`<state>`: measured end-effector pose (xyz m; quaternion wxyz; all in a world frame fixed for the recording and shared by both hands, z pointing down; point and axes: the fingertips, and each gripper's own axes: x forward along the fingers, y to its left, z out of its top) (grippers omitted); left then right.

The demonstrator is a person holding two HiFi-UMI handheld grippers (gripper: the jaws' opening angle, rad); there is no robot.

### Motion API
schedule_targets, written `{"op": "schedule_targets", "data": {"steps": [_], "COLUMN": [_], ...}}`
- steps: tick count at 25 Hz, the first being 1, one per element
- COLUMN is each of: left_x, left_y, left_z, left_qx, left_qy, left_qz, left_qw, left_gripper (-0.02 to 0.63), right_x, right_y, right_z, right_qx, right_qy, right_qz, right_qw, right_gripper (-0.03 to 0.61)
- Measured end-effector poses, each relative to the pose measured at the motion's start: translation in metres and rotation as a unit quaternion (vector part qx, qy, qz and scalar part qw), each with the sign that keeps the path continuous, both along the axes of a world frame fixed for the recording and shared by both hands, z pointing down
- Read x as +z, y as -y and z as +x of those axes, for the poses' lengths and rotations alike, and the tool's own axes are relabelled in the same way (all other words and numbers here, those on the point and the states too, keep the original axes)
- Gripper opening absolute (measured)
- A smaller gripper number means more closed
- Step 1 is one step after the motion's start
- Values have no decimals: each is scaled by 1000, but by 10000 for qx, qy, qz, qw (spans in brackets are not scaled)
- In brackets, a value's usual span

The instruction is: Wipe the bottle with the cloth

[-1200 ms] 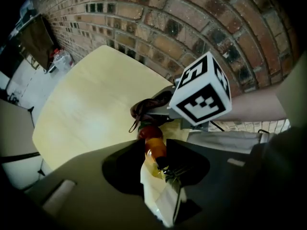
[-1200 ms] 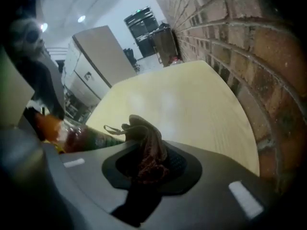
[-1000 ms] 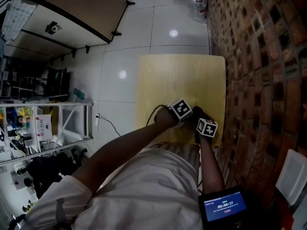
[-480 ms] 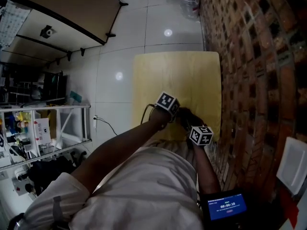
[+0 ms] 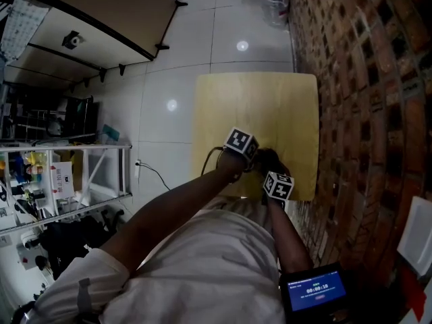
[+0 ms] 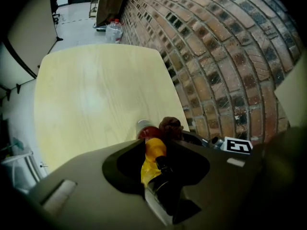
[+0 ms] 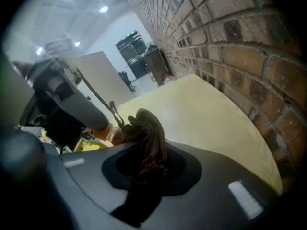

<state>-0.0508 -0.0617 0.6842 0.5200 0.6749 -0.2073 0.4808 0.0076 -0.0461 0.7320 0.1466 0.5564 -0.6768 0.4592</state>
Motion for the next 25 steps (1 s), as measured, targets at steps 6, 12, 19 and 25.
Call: {"op": "schedule_targets", "data": {"steps": [6, 12, 19, 25], "left_x": [-2, -6, -9, -4], "left_y": [1, -11, -24, -51], "left_z": [-4, -2, 11, 13], "left_qx": [211, 2537, 5084, 6441], "left_qy": [6, 128, 226, 367], "left_qz": [88, 734, 1959, 2282], "left_qw": [9997, 9644, 8382, 7292], "left_gripper": [156, 156, 156, 155], "right_x": [65, 33, -25, -29], "right_y": [-14, 1, 29, 37], "right_z": [-1, 36, 47, -12], "right_qx": [-366, -421, -914, -2100], "right_qy": [217, 206, 1355, 1881], "right_qz": [-1277, -764, -60, -779], "right_qw": [9909, 9960, 9865, 9563], "right_gripper": [81, 83, 83, 83]}}
